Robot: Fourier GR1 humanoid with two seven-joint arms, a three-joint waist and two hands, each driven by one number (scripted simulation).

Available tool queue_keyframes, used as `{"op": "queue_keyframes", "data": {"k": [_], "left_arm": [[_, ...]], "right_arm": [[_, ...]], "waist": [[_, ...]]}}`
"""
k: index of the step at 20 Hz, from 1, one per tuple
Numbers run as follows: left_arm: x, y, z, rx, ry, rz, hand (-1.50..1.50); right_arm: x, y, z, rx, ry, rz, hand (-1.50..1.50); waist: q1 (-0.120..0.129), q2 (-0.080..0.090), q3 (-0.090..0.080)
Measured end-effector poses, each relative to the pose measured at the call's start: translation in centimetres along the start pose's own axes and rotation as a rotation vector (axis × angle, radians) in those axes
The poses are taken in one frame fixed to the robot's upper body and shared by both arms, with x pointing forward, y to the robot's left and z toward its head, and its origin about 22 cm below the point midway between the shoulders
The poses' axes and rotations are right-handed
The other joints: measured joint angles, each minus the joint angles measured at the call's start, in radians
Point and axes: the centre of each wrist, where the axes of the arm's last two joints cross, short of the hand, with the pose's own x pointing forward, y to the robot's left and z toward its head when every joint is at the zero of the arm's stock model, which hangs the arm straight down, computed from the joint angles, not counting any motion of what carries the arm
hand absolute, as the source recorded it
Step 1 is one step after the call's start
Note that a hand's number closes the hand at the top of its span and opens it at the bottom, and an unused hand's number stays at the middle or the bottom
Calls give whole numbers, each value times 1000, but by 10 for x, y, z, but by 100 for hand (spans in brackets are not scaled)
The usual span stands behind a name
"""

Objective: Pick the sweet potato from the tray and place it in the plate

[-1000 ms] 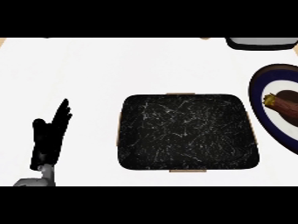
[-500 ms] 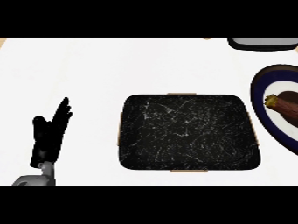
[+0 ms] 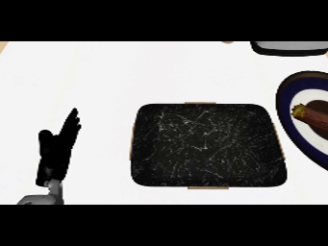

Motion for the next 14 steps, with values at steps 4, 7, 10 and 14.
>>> {"op": "queue_keyframes", "data": {"k": [4,7,10,14], "left_arm": [[-2,0,-2,5,-7,-3,0],[2,5,2,9,-6,-4,0],[4,3,1,5,-2,-1,0],[5,-4,5,3,0,-2,0]], "right_arm": [[-7,0,5,-16,11,17,-150],[-10,-7,4,-33,28,38,-150],[-14,-13,5,-47,48,62,-150],[-27,-25,14,-60,69,74,-150]], "waist": [[0,0,0],[1,0,0],[1,1,0],[2,1,0]]}}
